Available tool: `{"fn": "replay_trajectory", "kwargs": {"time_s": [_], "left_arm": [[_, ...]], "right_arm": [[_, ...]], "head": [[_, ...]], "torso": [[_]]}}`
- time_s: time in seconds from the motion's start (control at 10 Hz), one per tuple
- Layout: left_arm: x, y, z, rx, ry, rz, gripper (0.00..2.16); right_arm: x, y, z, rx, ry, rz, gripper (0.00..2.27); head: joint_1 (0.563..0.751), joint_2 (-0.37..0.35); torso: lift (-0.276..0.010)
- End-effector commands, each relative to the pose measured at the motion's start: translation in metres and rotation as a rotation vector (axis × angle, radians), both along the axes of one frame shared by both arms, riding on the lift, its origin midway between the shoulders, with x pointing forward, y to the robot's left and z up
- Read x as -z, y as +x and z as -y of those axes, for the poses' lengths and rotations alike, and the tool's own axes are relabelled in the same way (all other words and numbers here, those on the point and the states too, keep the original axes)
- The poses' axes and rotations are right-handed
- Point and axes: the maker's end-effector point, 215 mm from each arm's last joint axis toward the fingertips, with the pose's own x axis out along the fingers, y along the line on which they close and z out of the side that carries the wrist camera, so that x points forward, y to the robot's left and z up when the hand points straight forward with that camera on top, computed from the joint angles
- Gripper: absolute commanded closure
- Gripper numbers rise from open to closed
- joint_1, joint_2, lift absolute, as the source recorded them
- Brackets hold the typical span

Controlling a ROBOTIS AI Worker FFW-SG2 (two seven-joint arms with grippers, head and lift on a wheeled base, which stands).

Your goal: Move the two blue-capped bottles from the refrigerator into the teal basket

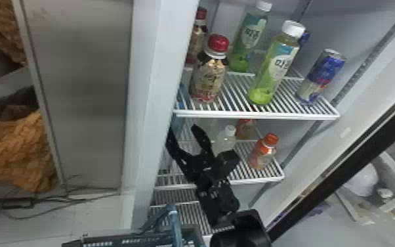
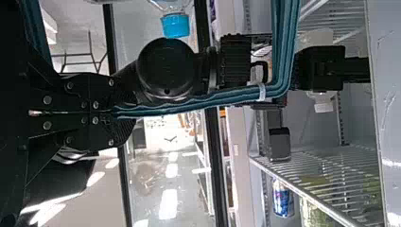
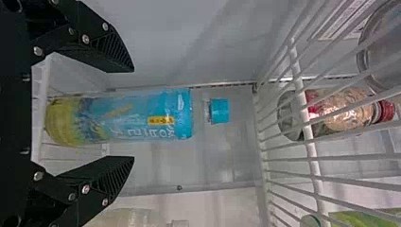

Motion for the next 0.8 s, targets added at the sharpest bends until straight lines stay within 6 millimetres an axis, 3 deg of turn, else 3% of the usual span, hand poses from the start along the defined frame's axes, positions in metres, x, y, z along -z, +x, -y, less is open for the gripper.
{"fn": "replay_trajectory", "kwargs": {"time_s": [0.0, 0.1, 0.7], "left_arm": [[0.0, 0.001, 0.0, 0.0, 0.0, 0.002, 1.13], [-0.001, 0.001, 0.001, 0.002, -0.002, 0.003, 1.13], [-0.003, 0.004, 0.004, 0.006, -0.009, 0.006, 1.13]], "right_arm": [[-0.007, 0.01, -0.003, -0.002, -0.012, 0.011, 0.31], [-0.015, 0.018, -0.002, 0.005, -0.018, 0.023, 0.28], [-0.018, 0.048, -0.006, 0.016, -0.07, 0.014, 0.25]], "head": [[0.695, -0.35], [0.695, -0.35], [0.695, -0.35]], "torso": [[-0.157], [-0.157], [-0.157]]}}
